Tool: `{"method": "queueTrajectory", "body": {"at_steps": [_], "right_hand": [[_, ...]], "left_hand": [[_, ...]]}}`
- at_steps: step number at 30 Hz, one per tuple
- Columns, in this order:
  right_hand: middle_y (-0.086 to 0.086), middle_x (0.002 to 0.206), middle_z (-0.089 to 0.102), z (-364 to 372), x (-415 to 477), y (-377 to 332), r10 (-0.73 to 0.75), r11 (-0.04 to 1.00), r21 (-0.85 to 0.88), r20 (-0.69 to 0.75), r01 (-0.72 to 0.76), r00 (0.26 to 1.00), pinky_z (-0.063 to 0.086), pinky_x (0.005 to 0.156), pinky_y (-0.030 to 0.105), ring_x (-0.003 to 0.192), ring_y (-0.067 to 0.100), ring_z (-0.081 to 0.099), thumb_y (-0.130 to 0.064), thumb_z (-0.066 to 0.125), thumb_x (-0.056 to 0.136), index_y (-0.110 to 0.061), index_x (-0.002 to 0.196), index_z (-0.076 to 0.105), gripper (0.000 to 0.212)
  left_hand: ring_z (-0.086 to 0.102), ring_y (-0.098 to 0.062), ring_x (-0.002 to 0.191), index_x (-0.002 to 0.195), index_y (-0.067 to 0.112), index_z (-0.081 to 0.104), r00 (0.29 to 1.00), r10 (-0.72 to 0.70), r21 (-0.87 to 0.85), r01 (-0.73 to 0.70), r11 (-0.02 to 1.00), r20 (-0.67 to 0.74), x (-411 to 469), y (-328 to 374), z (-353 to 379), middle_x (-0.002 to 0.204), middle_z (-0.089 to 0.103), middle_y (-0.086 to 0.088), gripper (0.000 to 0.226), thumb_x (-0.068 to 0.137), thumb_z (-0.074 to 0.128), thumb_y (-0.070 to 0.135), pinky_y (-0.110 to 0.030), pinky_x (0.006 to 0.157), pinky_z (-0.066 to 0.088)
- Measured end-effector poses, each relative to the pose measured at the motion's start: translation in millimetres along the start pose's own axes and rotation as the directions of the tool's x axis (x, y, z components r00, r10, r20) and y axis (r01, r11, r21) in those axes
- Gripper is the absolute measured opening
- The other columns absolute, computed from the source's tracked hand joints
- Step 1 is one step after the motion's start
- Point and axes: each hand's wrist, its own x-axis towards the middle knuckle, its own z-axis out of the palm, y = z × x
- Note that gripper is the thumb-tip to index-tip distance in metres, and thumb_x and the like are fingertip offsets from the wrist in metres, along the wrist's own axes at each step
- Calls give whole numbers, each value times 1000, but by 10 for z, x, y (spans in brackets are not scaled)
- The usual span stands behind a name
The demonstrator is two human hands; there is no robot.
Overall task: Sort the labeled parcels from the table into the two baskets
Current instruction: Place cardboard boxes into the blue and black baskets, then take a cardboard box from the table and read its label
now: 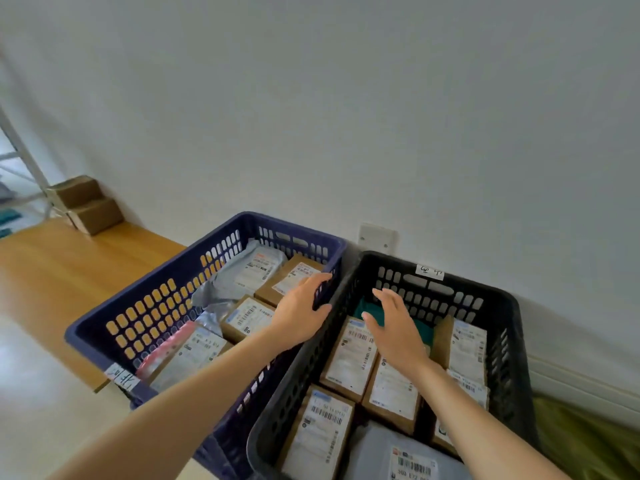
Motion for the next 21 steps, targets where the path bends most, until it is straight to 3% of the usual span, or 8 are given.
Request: {"method": "queueTrajectory", "body": {"at_steps": [2,5,8,11,13,16,21], "right_hand": [[-2,156,22,81,58,-212,-36,999,-4,-15,36,999,27,116,37,143,14,23,-35,45,100,-19,149,29,53],[-1,152,30,261,157,-581,-117,993,-12,-28,117,993,30,113,31,139,14,31,-34,46,100,-17,146,33,51],[-1,148,36,538,255,-1023,-191,982,-5,-34,191,981,31,110,26,135,13,36,-32,47,100,-15,144,36,49],[1,146,38,900,321,-1504,-242,970,28,-42,243,969,30,106,22,134,13,36,-32,47,99,-15,143,36,49],[3,145,40,1177,348,-1832,-262,964,37,-31,263,965,31,104,22,132,14,38,-32,47,99,-15,143,35,48],[4,145,40,1602,379,-2313,-285,958,22,-2,285,959,33,103,25,134,17,39,-30,45,100,-12,143,34,48],[5,145,40,2240,473,-3068,-312,948,55,-16,313,950,30,107,25,134,16,36,-28,44,101,-10,143,36,47]], "left_hand": [[55,-17,114,141,29,39,998,-44,-15,43,999,-37,-40,-111,-208,140,47,0,53,93,58,21,-28,88,45],[57,-15,109,141,30,39,991,-81,-9,80,997,-103,-113,-328,-562,140,47,1,53,93,58,20,-31,90,48],[54,-14,115,138,31,42,978,-69,-6,70,998,-196,-238,-629,-984,137,50,3,51,92,60,20,-28,88,46],[48,-17,125,141,29,39,966,-114,-35,108,993,-234,-382,-980,-1460,139,49,2,55,92,61,18,-35,98,46],[49,-18,122,142,27,39,959,-127,-42,120,992,-252,-486,-1243,-1777,137,50,0,54,92,60,18,-37,97,47],[52,-16,115,141,24,40,957,-110,-12,111,994,-267,-628,-1664,-2216,132,52,-2,54,91,62,18,-29,89,47],[49,-19,121,140,28,40,942,-157,-20,158,987,-297,-835,-2348,-2876,137,49,-2,53,92,61,19,-34,95,47]]}}
